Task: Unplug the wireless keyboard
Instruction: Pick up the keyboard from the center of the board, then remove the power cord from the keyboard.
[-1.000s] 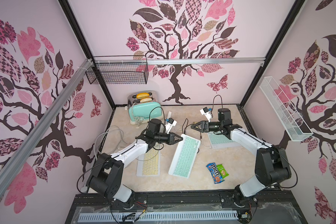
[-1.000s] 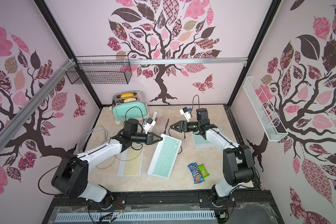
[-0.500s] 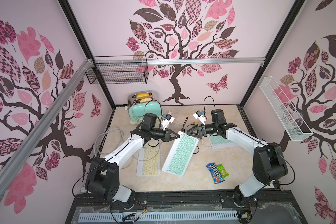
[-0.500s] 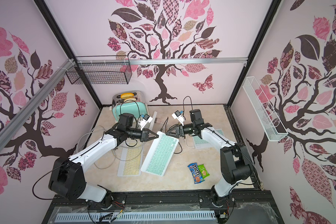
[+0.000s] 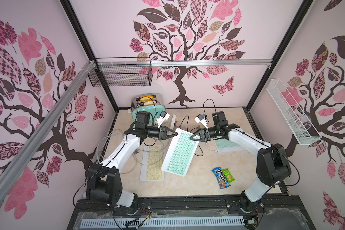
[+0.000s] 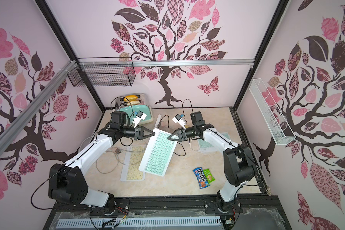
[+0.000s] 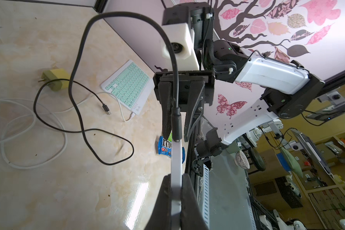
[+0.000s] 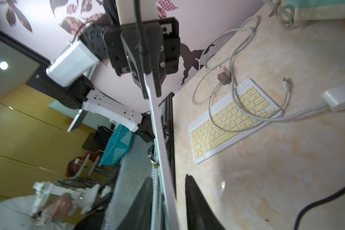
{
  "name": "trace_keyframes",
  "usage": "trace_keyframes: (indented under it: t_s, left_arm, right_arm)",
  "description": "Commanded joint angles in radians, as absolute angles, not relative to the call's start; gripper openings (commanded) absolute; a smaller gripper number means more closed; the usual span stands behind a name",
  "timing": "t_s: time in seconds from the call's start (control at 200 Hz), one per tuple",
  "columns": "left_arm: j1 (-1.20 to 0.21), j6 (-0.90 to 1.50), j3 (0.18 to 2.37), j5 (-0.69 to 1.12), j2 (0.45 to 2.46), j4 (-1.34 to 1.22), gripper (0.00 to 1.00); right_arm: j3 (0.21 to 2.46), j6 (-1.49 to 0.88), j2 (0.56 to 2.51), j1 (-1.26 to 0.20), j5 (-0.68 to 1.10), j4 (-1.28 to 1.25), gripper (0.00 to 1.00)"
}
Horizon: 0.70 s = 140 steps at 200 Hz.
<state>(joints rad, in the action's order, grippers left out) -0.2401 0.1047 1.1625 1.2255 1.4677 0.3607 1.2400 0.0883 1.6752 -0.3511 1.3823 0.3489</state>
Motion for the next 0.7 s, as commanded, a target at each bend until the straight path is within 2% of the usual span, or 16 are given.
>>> trace_keyframes:
  t_s: [0.0,0.085,0.175,0.265,0.38,0.42,0.495,0.605,0.695]
  left_arm:
    - [-0.237,0.089,1.197,1.289,1.447,0.357,0.0]
    - [-0.233,0.088,1.201,1.282,1.446,0.365,0.0]
    - [-0.234,0.11,1.202,1.303,1.447,0.345,0.0]
    - [-0.233,0.118,1.2,1.346,1.442,0.337,0.21]
    - [-0.234,0.118,1.184,1.35,1.427,0.336,0.41]
    - [-0.234,0.12,1.182,1.351,1.426,0.331,0.45]
    - [-0.234,0.129,1.182,1.348,1.43,0.325,0.46]
    - [-0.233,0.133,1.184,1.353,1.435,0.327,0.41]
    - [-0.235,0.136,1.176,1.327,1.444,0.327,0.47]
  right_arm:
    - [1.284,0.053,1.677,-0.357,1.46,0.358,0.15]
    - [1.286,0.013,1.672,-0.359,1.462,0.345,0.0]
    - [1.289,-0.002,1.667,-0.361,1.462,0.345,0.0]
    - [1.298,-0.012,1.666,-0.363,1.47,0.344,0.0]
    - [1.312,-0.016,1.657,-0.363,1.473,0.347,0.0]
    - [1.315,-0.015,1.655,-0.363,1.476,0.348,0.0]
    - [1.317,-0.011,1.651,-0.362,1.473,0.348,0.0]
    - [1.315,-0.008,1.651,-0.363,1.471,0.347,0.0]
    - [1.316,-0.008,1.644,-0.365,1.472,0.346,0.0]
